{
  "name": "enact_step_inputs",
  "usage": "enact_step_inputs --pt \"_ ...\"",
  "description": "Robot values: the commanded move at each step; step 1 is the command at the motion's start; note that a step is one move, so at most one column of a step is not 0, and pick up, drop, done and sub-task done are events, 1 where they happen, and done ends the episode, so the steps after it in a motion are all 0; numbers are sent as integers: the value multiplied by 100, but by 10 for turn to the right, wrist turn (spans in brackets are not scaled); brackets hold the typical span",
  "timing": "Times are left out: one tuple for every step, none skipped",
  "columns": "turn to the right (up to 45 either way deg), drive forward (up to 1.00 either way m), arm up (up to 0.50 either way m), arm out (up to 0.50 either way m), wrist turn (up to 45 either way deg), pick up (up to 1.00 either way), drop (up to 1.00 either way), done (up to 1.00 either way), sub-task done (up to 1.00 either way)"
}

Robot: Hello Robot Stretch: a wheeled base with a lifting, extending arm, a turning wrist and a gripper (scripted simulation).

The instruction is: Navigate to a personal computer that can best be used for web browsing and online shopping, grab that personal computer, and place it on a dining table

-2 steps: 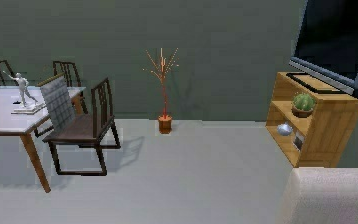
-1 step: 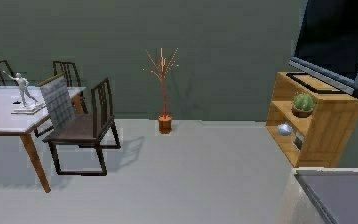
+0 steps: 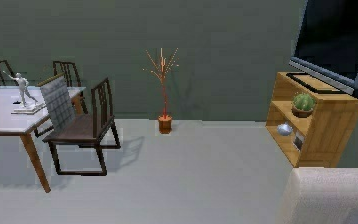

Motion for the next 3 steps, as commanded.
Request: enact_step_inputs --pt "0 0 0 -46 0 0 0 0 0" --pt "-450 0 0 0 0 0 0 0 0" --pt "-180 0 0 0 0 0 0 0 0"
